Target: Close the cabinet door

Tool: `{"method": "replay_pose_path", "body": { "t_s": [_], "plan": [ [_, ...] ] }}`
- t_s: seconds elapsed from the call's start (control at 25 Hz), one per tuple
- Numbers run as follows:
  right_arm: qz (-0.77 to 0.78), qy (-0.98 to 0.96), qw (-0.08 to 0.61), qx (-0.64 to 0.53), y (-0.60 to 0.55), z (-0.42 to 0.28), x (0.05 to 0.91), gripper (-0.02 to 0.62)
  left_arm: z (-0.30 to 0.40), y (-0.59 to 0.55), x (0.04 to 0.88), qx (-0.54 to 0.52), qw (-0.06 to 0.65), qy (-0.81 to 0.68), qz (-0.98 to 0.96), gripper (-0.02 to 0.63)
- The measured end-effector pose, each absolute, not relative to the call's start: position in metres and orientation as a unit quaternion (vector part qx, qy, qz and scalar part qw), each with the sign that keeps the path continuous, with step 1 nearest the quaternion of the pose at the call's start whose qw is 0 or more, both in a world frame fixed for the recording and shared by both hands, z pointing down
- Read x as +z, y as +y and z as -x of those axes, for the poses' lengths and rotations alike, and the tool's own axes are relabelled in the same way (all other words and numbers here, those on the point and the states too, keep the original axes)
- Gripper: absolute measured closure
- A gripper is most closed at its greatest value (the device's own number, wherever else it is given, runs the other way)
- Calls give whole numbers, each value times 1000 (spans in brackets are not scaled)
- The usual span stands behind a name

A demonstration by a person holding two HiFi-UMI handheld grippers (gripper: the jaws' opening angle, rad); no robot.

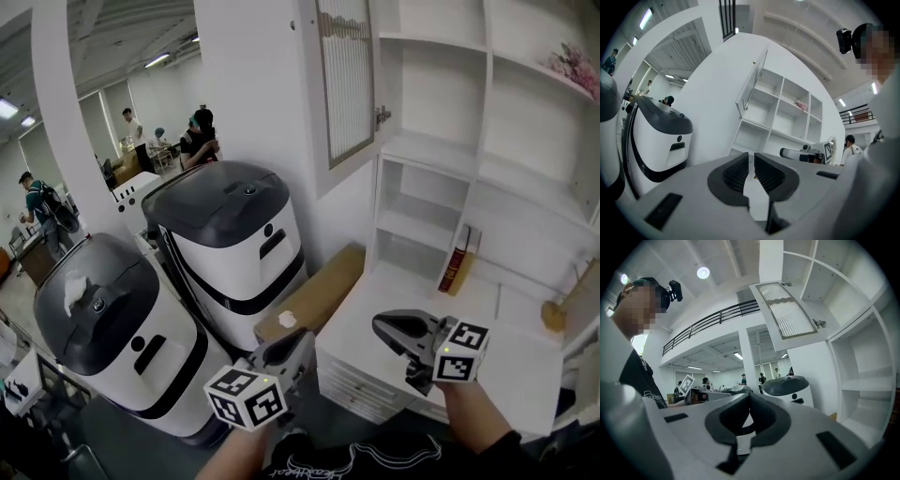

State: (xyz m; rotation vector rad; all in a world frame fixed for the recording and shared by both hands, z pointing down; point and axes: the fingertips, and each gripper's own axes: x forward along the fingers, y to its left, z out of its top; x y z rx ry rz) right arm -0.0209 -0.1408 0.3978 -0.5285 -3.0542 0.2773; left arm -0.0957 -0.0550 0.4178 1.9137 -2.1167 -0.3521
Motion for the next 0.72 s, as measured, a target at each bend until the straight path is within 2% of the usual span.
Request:
{"method": "replay_pose_path", "body": {
  "t_s": [0.32,0.44,0.56,0.72],
  "plan": [
    [107,-991,-13,85,-179,58,374,591,171,-91,358,-160,98,-669,-719,531],
    [76,-993,-23,84,-193,73,365,591,200,-105,322,-185,78,-629,-751,494],
    [40,-995,-30,85,-205,82,358,591,229,-120,289,-236,84,-572,-781,431],
    [-6,-997,-31,74,-221,85,341,591,258,-143,234,-296,93,-480,-821,413]
  ]
}}
